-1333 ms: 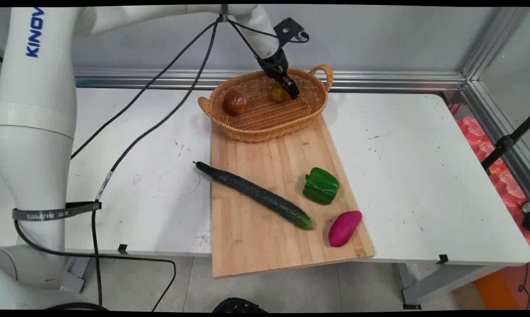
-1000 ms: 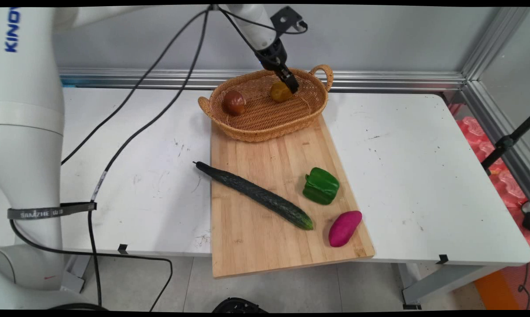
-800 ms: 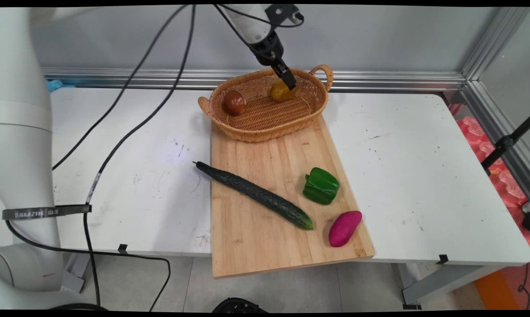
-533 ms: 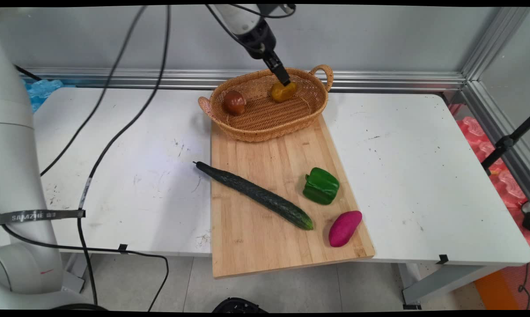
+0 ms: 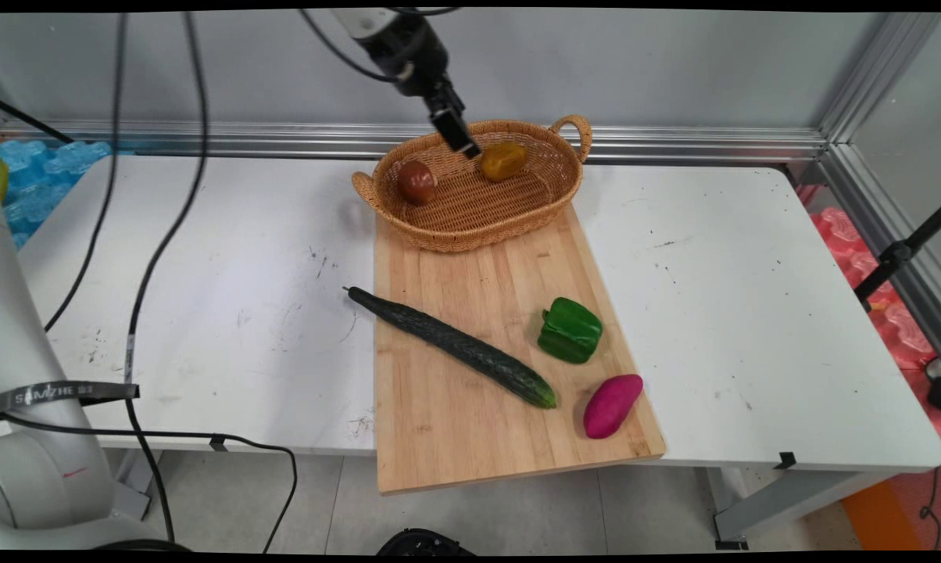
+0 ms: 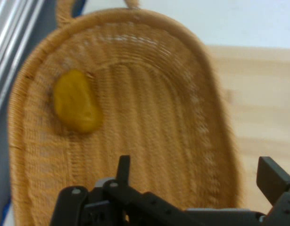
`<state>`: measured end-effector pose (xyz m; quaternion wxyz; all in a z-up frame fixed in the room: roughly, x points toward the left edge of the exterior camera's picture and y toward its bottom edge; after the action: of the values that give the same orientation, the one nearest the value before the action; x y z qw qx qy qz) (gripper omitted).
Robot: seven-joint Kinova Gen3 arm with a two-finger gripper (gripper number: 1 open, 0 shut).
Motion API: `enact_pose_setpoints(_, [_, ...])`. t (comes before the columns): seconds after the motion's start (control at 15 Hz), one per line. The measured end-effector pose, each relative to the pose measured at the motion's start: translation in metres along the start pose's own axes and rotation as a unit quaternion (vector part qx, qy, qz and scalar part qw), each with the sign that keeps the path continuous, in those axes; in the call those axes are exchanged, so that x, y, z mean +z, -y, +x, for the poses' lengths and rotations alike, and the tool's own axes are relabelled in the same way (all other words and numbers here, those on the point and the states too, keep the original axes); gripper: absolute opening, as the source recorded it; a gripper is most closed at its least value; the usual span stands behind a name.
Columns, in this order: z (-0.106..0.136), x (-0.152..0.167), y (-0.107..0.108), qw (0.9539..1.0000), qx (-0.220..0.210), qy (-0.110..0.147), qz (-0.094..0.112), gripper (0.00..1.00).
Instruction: Pick up the cucumber from the cutting board
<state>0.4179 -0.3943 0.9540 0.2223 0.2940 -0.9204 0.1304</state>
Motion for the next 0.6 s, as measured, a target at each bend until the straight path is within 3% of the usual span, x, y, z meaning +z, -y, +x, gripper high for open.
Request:
enact_pose_setpoints(0.33, [-0.035,-0.048,-0.028,0.9961,0.069,0.009,-0.054,1.00])
enact_pose_setpoints(0.6, [-0.059,-0.071,-0.045,0.9868,0.129,0.017,-0.097,1.00])
